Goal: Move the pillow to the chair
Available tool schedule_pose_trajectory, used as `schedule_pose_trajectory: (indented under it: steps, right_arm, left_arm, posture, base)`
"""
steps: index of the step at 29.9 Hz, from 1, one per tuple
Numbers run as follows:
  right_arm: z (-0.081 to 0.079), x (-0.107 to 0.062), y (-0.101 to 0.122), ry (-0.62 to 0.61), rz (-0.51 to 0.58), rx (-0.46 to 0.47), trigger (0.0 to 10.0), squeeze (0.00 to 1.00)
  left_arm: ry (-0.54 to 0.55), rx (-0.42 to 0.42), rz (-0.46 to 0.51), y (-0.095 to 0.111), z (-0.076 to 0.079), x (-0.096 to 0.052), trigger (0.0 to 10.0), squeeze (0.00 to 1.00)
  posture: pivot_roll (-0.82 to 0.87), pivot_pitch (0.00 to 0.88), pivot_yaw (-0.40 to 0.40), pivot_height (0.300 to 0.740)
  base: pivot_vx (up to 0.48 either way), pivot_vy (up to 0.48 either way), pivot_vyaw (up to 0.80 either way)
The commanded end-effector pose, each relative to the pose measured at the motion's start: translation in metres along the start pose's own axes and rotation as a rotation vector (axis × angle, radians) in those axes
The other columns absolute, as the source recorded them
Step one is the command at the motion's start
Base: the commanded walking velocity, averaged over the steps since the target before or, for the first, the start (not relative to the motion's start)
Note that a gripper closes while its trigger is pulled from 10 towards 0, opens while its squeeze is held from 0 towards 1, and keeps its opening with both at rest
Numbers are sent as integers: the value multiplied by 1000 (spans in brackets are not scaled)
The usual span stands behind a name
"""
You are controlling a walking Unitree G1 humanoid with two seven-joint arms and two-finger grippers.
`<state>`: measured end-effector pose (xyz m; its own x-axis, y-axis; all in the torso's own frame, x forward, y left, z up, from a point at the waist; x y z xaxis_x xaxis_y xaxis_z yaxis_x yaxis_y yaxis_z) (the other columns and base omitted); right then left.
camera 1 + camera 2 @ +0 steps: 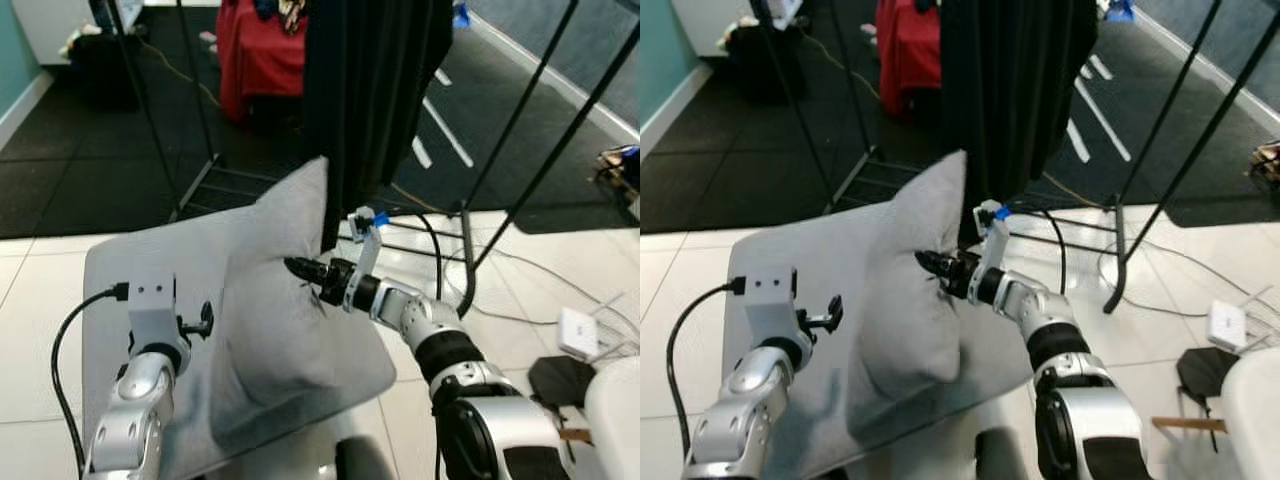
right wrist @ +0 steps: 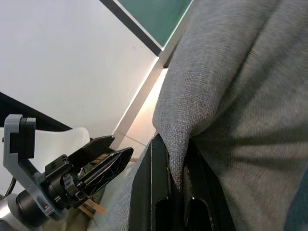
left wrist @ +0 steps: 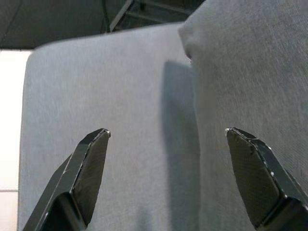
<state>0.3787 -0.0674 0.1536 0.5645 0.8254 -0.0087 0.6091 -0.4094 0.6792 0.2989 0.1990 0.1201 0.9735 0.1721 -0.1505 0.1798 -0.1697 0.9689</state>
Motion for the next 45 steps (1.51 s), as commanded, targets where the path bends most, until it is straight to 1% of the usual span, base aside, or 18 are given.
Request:
schedule_pose_trajectory:
  steps: [1, 4, 8, 11, 14, 15, 17, 20, 23, 27, 30, 31, 32, 35, 45]
  right_arm:
    - [-9, 2, 9, 60, 38, -34, 0, 0]
    - [-9, 2, 9, 56, 41, -37, 0, 0]
    - [-6, 0, 9, 38, 47, -41, 0, 0]
    - [-3, -3, 7, 19, 48, -44, 0, 0]
    - [4, -6, 2, -27, 36, -65, 0, 0]
    - [8, -9, -2, -53, 30, -71, 0, 0]
    - [11, -11, -4, -69, 27, -75, 0, 0]
    - [17, -17, -8, -93, 22, -73, 0, 0]
    - [18, -21, -9, -96, 23, -66, 0, 0]
    - [20, -27, -9, -104, 28, -75, 0, 0]
    - [22, -29, -8, -119, 38, -79, 0, 0]
    - [24, -30, -7, -142, 46, -80, 10000, 0]
    - [24, -30, -7, -142, 46, -80, 10000, 0]
    - [29, -33, -5, -196, 59, -62, 10000, 0]
    - [30, -35, -3, -238, 90, -76, 10000, 0]
  left_arm:
    - [9, 5, -18, -6, -1, 0, 10000, 0]
    - [5, 5, -15, -5, 3, 2, 10000, 0]
    - [-11, 16, -19, -6, 7, 5, 10000, 0]
    - [-11, 23, -21, -7, 7, 6, 10000, 0]
    - [3, 23, -26, -10, 3, 6, 10000, 0]
    - [8, 36, -33, -14, 1, 4, 10000, 0]
    - [11, 46, -39, -16, -1, 3, 10000, 0]
    - [21, 62, -59, -25, -5, -4, 10000, 0]
    - [28, 58, -69, -29, -7, -7, 10000, 0]
    - [41, 66, -104, -42, -10, -17, 10000, 0]
    - [43, 69, -111, -45, -10, -18, 10000, 0]
    - [44, 71, -115, -46, -10, -19, 10000, 0]
    - [44, 71, -115, -46, -10, -19, 10000, 0]
    - [23, 82, -111, -48, -6, -21, 10000, 0]
    - [-4, 77, -99, -46, -2, -20, 10000, 0]
  posture:
    - [-129, 23, -48, 634]
    - [-133, 20, -44, 643]
    - [-135, 19, -41, 657]
    - [-136, 18, -41, 667]
    - [-139, 20, -43, 676]
    - [-139, 23, -45, 676]
    - [-139, 23, -45, 676]
    - [-145, 27, -39, 676]
    - [-149, 28, -37, 681]
    - [-152, 27, -35, 696]
    - [-154, 23, -36, 701]
    - [-154, 20, -38, 701]
    - [-154, 20, -38, 701]
    - [-156, 7, -38, 701]
    - [-160, 14, -36, 701]
  base:
    - [0, 0, 0]
    - [0, 0, 0]
    - [-386, 0, 0]
    - [-430, 0, 0]
    - [0, 0, 0]
    - [0, 0, 0]
    - [0, 0, 0]
    - [0, 0, 0]
    - [0, 0, 0]
    - [0, 0, 0]
    - [0, 0, 0]
    - [0, 0, 0]
    - [0, 0, 0]
    - [0, 0, -469]
    - [0, 0, -681]
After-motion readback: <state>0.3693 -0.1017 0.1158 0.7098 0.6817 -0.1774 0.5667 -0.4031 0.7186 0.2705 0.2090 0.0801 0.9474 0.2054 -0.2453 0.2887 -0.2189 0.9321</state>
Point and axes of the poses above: a point about 5 cm out from each wrist's last joint towards the gripper, its own x axis pointing out of the wrist towards the gripper, its own y axis along the axis of the wrist's last joint, z = x × y, the point moved 1 cm from there along x, pointing out of the wrist towards the gripper, and after that the axes turned 13 degrees about x, right-handed, at the moved point
